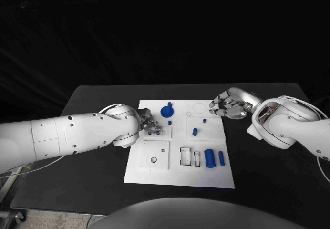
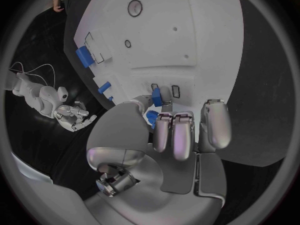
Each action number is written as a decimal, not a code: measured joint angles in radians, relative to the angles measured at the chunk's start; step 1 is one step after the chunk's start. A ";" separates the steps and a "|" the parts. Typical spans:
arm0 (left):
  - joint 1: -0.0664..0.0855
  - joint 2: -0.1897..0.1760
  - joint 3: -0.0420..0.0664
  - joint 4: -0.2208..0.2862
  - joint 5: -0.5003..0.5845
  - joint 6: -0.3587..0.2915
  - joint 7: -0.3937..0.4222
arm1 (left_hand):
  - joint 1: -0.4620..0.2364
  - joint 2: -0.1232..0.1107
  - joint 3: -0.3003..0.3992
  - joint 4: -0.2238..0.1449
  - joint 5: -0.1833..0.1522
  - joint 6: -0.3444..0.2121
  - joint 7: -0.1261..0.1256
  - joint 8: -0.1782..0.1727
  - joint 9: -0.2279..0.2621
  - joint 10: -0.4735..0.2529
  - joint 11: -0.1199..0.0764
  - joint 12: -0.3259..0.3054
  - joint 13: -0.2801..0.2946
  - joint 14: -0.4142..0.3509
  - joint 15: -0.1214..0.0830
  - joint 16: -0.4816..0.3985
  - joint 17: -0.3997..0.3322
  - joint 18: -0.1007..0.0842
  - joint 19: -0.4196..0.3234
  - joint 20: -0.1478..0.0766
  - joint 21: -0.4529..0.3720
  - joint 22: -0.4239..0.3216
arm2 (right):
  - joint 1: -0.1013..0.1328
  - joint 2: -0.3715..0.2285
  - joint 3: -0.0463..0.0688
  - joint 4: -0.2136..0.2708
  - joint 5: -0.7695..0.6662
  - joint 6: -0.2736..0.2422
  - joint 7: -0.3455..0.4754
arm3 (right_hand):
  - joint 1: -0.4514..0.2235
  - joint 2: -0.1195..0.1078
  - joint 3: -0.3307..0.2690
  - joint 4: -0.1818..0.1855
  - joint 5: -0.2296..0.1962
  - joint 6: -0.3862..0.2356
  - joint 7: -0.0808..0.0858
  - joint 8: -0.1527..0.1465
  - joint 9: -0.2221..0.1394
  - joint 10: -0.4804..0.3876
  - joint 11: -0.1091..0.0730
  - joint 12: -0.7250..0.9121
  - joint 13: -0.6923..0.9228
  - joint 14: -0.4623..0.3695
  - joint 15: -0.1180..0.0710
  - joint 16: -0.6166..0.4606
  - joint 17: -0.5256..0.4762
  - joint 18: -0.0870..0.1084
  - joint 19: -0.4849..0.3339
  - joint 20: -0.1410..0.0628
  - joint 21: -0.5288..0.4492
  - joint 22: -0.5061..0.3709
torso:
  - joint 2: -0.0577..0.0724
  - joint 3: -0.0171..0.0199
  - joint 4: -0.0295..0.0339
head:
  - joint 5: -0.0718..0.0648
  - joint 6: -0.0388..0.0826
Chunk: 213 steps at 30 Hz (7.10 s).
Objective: Assemble the parts on the task board
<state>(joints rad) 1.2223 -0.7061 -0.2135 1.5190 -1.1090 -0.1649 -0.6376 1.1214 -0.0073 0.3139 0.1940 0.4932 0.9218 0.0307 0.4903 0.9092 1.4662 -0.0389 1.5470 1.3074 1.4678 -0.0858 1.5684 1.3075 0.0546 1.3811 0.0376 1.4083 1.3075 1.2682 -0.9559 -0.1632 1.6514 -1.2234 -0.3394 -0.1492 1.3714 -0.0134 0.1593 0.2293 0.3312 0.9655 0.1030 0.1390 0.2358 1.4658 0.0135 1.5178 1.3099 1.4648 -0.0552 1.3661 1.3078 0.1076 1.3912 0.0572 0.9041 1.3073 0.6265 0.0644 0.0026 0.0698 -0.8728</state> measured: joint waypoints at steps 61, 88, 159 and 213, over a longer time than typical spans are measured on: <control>-0.012 0.009 0.002 -0.004 -0.013 -0.021 0.011 | -0.007 -0.007 0.012 0.005 -0.111 -0.004 0.010 -0.018 0.014 -0.004 0.004 -0.031 0.000 0.000 0.007 -0.005 0.000 0.000 -0.018 0.004 -0.022 0.000 | -0.006 0.001 0.000 -0.008 0.003 0.033 -0.014 | 0.008 0.008 0.013 -0.013 0.008 0.003 0.003 0.000 -0.003 0.000 0.000 -0.004 0.001 0.000 0.000 -0.014 0.000 0.000 -0.011 0.004 -0.023 0.000 | 0.000 0.0005 -0.0005 | 0.000 0.000; -0.011 0.005 0.004 0.003 -0.036 -0.001 0.013 | -0.007 -0.007 0.011 0.006 -0.116 -0.008 0.006 -0.027 0.016 0.000 0.007 -0.034 0.000 0.000 0.007 -0.005 0.000 0.000 -0.018 0.004 -0.026 0.000 | -0.007 0.004 0.000 -0.013 0.003 0.039 -0.016 | 0.012 0.012 0.023 -0.024 0.025 0.007 0.000 -0.004 -0.005 0.000 0.000 -0.007 0.001 0.000 0.000 -0.014 0.000 0.000 -0.011 0.004 -0.033 0.000 | 0.000 0.0003 -0.0005 | -0.001 0.000; -0.019 -0.002 0.001 0.005 -0.051 -0.017 0.058 | -0.013 -0.013 0.010 0.006 -0.131 -0.003 0.006 -0.032 0.018 0.000 0.007 -0.052 0.000 0.000 0.007 -0.011 0.001 0.000 -0.025 0.004 -0.030 0.000 | -0.017 0.004 0.000 -0.015 0.003 0.056 -0.024 | 0.017 0.017 0.037 -0.037 0.054 0.007 0.000 -0.008 -0.007 0.000 0.000 -0.009 0.000 0.000 0.000 -0.018 0.000 0.000 -0.011 0.004 -0.043 0.000 | 0.000 0.0003 -0.0004 | 0.003 0.000; -0.023 -0.006 0.003 0.000 -0.073 -0.031 0.046 | -0.004 -0.013 0.013 0.003 -0.127 0.002 0.005 -0.025 0.023 0.000 0.007 -0.052 0.000 0.000 0.007 -0.011 0.000 0.000 -0.025 0.004 -0.030 0.000 | -0.025 0.001 0.000 -0.018 0.003 0.056 -0.024 | 0.017 0.017 0.043 -0.043 0.070 0.007 0.000 -0.008 -0.008 0.000 0.000 -0.011 0.000 0.000 0.000 -0.023 -0.001 0.000 -0.011 0.004 -0.046 0.001 | 0.000 0.0001 -0.0005 | 0.003 0.000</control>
<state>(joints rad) 1.1990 -0.7121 -0.2102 1.5192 -1.1824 -0.1960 -0.5917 1.1171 -0.0198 0.3271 0.1970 0.3659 0.9237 0.0355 0.4649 0.9321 1.4662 -0.0317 1.4950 1.3078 1.4674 -0.0785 1.5573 1.3075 0.0545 1.3561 0.0411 1.3787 1.3074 1.2436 -0.9547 -0.1631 1.6337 -1.2208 -0.2830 -0.1728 1.3885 0.0035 0.2022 0.1864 0.4010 0.9721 0.1034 0.1313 0.2277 1.4656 0.0137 1.5073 1.3102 1.4647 -0.0553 1.3429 1.3073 0.1076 1.3805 0.0609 0.8576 1.3078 0.6262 0.0645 0.0021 0.0727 -0.8728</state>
